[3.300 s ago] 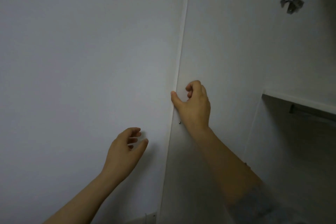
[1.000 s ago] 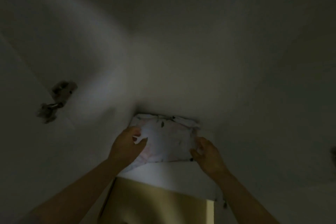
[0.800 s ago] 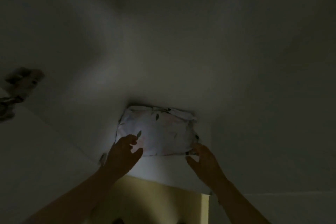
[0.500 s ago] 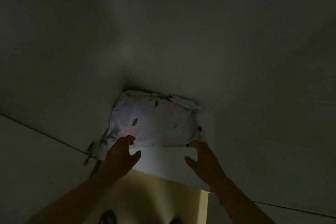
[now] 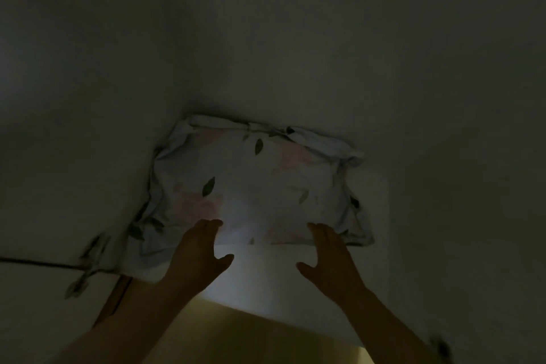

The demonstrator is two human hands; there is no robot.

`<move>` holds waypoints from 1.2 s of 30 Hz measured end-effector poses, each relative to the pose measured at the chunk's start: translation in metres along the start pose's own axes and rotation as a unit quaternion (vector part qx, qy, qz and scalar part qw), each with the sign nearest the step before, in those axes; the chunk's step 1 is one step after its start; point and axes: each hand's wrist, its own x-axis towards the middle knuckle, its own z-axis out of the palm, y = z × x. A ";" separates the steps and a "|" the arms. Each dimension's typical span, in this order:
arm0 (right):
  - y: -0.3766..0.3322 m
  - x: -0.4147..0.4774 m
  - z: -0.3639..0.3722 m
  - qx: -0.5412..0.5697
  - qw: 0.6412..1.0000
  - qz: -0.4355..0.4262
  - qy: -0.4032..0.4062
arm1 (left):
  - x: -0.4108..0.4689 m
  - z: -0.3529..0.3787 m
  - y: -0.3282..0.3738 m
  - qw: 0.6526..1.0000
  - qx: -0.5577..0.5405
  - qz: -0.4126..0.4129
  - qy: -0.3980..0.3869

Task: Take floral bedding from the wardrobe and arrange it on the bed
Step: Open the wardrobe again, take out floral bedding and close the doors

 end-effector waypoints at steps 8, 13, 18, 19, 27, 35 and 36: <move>0.044 0.090 0.092 -0.044 0.999 -0.010 0.016 | 0.075 0.089 -0.076 0.992 0.105 0.071 -0.007; 0.058 0.131 0.119 -0.072 0.997 -0.009 0.019 | 0.110 0.111 -0.092 0.984 0.160 0.079 -0.019; 0.071 0.161 0.143 -0.125 0.992 0.012 -0.017 | 0.136 0.135 -0.098 0.984 0.168 0.053 -0.039; 0.072 0.167 0.146 -0.132 0.991 0.012 -0.024 | 0.142 0.139 -0.103 0.983 0.172 0.054 -0.036; 0.081 0.202 0.159 -0.154 0.987 -0.007 0.038 | 0.180 0.157 -0.117 0.966 0.229 0.085 -0.078; 0.069 0.217 0.153 -0.083 0.980 -0.024 0.177 | 0.179 0.145 -0.111 0.994 0.053 0.096 -0.029; 0.066 0.211 0.147 -0.055 0.982 -0.036 0.175 | 0.173 0.140 -0.107 0.996 0.015 0.089 -0.016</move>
